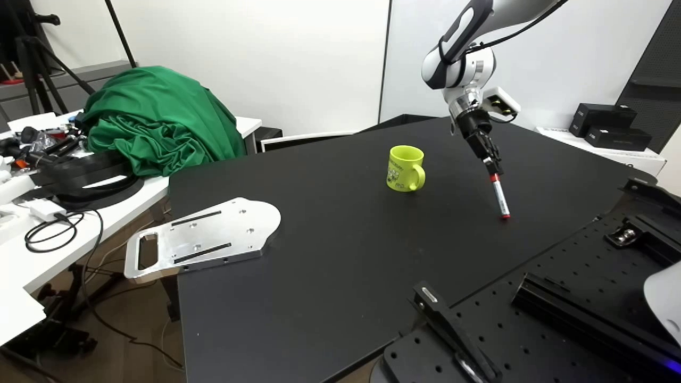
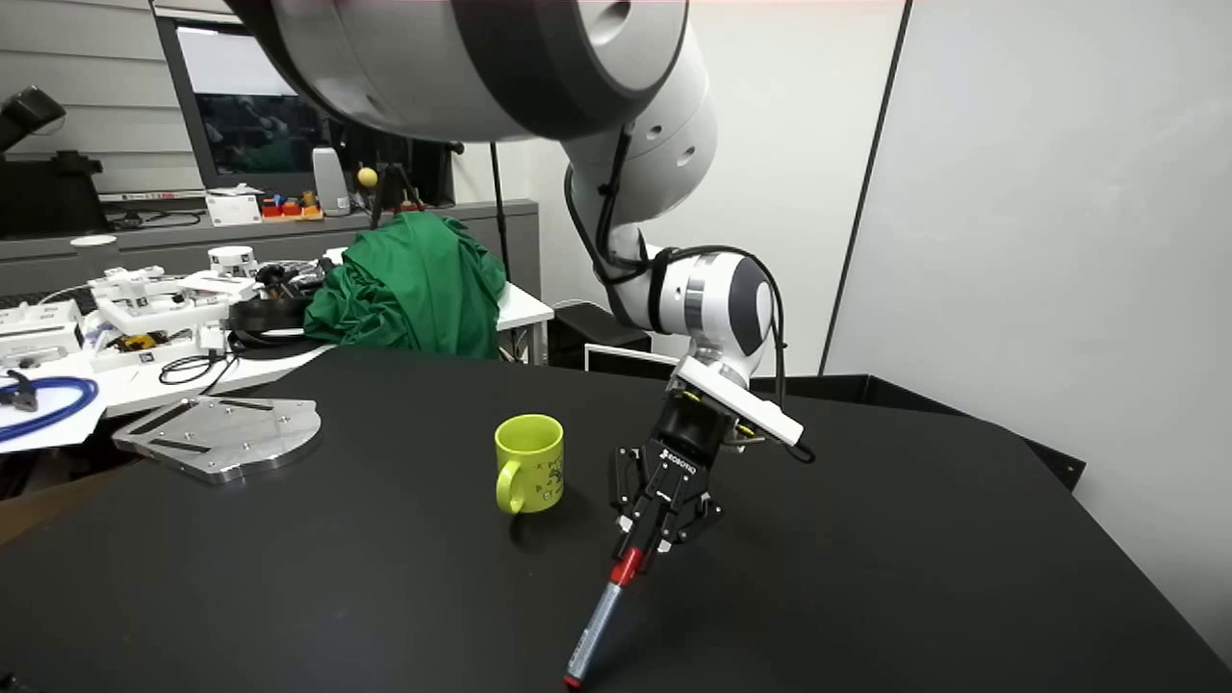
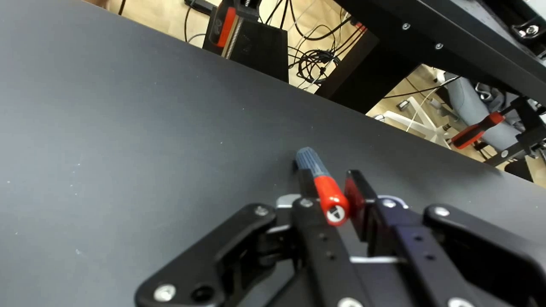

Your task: Take the pen out of the mug and put it on the table

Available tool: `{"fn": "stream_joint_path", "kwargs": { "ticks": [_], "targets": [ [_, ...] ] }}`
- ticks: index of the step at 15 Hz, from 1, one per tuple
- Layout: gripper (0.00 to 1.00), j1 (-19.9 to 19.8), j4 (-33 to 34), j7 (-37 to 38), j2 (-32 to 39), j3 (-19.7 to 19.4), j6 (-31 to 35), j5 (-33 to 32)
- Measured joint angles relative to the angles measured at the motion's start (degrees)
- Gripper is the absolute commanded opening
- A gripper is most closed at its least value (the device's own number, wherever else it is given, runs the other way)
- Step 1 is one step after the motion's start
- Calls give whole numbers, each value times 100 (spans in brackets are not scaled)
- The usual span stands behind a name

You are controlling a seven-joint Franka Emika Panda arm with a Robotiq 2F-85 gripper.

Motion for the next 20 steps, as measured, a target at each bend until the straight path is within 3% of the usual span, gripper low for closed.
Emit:
{"fn": "stream_joint_path", "kwargs": {
  "ticks": [1, 7, 9, 20],
  "targets": [
    [49, 0, 51, 0, 28, 0, -30, 8],
    [89, 21, 387, 1, 46, 6, -153, 116],
    [99, 40, 535, 1, 25, 10, -215, 127],
    [100, 220, 649, 0, -413, 36, -217, 122]
  ]
}}
